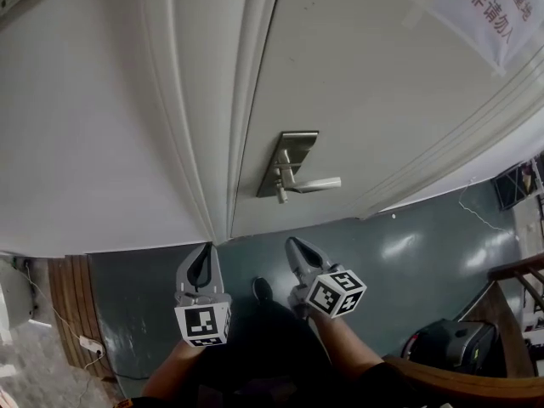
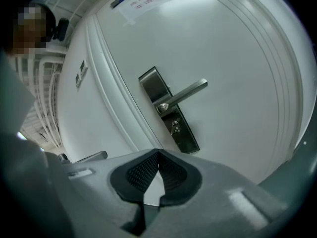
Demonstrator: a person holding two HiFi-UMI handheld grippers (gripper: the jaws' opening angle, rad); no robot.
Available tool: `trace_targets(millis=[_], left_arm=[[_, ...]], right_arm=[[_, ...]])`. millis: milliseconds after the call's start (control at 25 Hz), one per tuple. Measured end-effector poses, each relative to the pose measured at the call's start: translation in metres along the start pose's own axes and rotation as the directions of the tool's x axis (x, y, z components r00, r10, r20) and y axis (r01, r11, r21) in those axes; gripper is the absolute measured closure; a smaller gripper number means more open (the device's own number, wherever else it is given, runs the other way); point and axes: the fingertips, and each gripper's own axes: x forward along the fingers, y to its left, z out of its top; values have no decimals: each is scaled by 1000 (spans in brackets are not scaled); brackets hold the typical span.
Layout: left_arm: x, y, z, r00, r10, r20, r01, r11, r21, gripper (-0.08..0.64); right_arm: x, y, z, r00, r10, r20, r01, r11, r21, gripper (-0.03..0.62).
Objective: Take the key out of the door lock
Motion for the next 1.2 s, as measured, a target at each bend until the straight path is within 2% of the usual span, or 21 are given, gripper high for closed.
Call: trace_targets(millis=[160, 200, 240, 360, 440, 600, 840, 1000, 1120, 1200], left_arm=[[19, -12, 10, 1000, 6, 13, -6, 1000, 5, 541], [24, -16, 12, 1000, 6, 11, -6, 1000, 6, 541], [30, -19, 12, 1000, 7, 7, -7, 1000, 7, 541], [45, -30, 13, 1000, 13, -2, -13, 1000, 12, 540], [52, -35, 13, 1000, 21, -8, -20, 1000, 14, 525], [63, -40, 11, 998, 56, -29, -55, 998, 20, 509], [68, -40, 8, 991, 124, -53, -122, 992, 43, 509], [66, -37, 6, 985, 163, -62, -161, 986, 44, 511], [63, -36, 7, 982, 177, -60, -175, 984, 44, 512], [61, -34, 7, 981, 185, -60, -182, 982, 42, 514]], right_arm=[[20, -7, 7, 991, 132, -9, -129, 977, 168, 597], [25, -10, 10, 987, 160, -10, -155, 967, 202, 551], [29, -12, 13, 983, 185, -12, -177, 957, 229, 537], [43, -22, 22, 969, 248, -14, -232, 924, 303, 531], [53, -28, 27, 956, 294, -11, -269, 887, 375, 521], [73, -35, 35, 920, 391, 7, -340, 789, 512, 497], [96, -37, 43, 873, 486, 34, -405, 686, 604, 495], [108, -35, 39, 857, 515, 7, -401, 659, 637, 503], [110, -34, 38, 855, 518, 14, -392, 629, 671, 560], [110, -35, 38, 859, 511, 26, -388, 618, 684, 562]])
